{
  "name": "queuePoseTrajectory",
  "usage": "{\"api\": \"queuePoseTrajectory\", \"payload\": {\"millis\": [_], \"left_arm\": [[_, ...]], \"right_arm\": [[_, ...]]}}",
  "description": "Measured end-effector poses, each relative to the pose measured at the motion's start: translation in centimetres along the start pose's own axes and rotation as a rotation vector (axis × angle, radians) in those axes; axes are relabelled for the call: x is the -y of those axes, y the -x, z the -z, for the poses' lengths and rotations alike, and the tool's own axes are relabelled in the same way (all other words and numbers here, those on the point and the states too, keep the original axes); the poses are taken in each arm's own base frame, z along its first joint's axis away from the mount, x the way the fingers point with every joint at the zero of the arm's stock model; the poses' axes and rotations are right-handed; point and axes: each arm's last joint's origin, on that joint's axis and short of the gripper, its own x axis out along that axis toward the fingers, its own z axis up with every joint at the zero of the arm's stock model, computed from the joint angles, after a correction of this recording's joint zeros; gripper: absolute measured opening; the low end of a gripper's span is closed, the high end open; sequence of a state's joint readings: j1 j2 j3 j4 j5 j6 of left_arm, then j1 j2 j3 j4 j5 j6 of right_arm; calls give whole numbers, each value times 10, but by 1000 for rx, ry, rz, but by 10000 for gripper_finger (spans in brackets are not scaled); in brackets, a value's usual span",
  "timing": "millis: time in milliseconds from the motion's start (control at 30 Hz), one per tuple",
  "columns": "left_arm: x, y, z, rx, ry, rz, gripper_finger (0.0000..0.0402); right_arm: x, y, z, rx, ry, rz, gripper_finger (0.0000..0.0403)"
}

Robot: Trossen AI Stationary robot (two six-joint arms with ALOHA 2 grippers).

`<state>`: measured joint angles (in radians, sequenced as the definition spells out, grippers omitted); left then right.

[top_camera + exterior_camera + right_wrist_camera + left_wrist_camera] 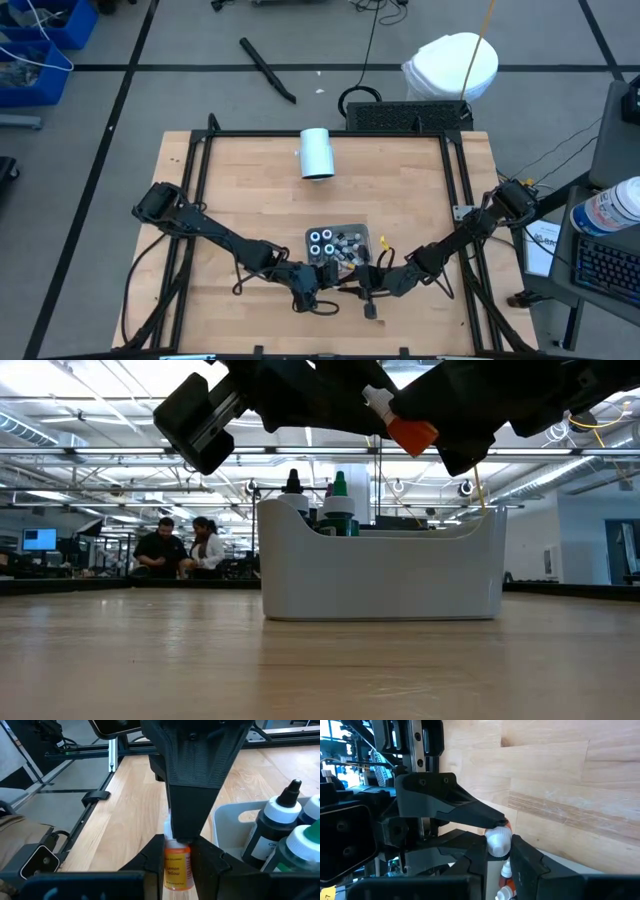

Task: Pick & Place food coloring
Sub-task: Put the orange food coloring bottle into the gray bin

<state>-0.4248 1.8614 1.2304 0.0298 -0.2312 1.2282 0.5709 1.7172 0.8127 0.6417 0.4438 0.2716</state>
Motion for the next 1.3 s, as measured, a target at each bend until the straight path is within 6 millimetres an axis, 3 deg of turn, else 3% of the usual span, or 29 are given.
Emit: {"api": "queuePoseTrajectory", "payload": {"millis": [367,900,1100,1300], "left_arm": [[0,0,0,-2,2,-4,60],[-2,0,0,-33,53,-35,57],[-3,1,-1,-57,82,-51,45],[-3,1,-2,-65,92,-61,3]], "right_arm": [[0,0,-1,10,15,-3,62],[-1,1,-2,44,73,66,124],[-3,4,-3,70,123,149,147],[-5,5,-4,96,139,187,155]]}}
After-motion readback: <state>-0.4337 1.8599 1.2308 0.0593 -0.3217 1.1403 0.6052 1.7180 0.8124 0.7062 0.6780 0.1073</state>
